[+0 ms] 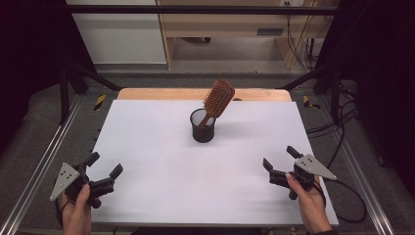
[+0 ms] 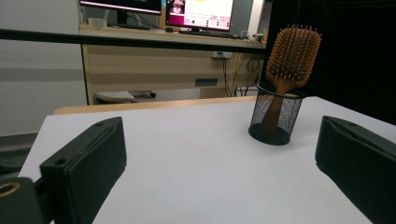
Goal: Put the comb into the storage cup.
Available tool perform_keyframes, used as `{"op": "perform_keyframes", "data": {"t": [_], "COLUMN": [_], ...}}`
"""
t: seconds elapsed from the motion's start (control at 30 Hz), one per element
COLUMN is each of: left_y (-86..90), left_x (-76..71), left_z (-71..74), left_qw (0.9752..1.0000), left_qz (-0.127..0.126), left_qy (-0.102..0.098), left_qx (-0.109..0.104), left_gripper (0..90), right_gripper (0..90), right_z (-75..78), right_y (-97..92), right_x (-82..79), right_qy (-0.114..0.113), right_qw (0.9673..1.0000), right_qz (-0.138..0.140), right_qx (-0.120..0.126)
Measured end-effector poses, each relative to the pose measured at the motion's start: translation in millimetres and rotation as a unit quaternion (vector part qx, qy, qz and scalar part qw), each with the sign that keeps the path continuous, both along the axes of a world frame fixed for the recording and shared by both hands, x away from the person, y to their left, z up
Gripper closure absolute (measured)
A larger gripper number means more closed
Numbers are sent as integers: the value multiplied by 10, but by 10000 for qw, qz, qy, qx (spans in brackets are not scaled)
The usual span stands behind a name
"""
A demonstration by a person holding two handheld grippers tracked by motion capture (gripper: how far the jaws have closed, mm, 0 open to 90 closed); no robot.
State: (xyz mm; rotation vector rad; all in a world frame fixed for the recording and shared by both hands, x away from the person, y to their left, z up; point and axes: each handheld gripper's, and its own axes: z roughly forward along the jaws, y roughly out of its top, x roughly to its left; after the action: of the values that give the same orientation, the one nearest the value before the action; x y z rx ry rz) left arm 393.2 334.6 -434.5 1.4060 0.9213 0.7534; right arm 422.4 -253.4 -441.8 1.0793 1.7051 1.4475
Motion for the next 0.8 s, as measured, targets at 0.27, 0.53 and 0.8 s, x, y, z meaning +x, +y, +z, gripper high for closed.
{"op": "perform_keyframes", "data": {"t": [0.27,0.53,0.8], "left_y": [-22,-48,-74], "left_x": [7,14,30], "left_z": [-5,-13,-14], "left_qw": [10000,9999,9999], "left_qz": [-18,-97,-128], "left_qy": [-2,-35,-19], "left_qx": [66,107,-17], "left_gripper": [24,23,23], "right_gripper": [29,20,18], "right_z": [-47,-92,-123], "right_y": [115,177,217], "right_x": [0,7,-10], "right_qy": [-39,-144,-209], "right_qw": [9997,9992,9984], "right_qz": [216,257,399], "right_qx": [-139,-268,-349]}}
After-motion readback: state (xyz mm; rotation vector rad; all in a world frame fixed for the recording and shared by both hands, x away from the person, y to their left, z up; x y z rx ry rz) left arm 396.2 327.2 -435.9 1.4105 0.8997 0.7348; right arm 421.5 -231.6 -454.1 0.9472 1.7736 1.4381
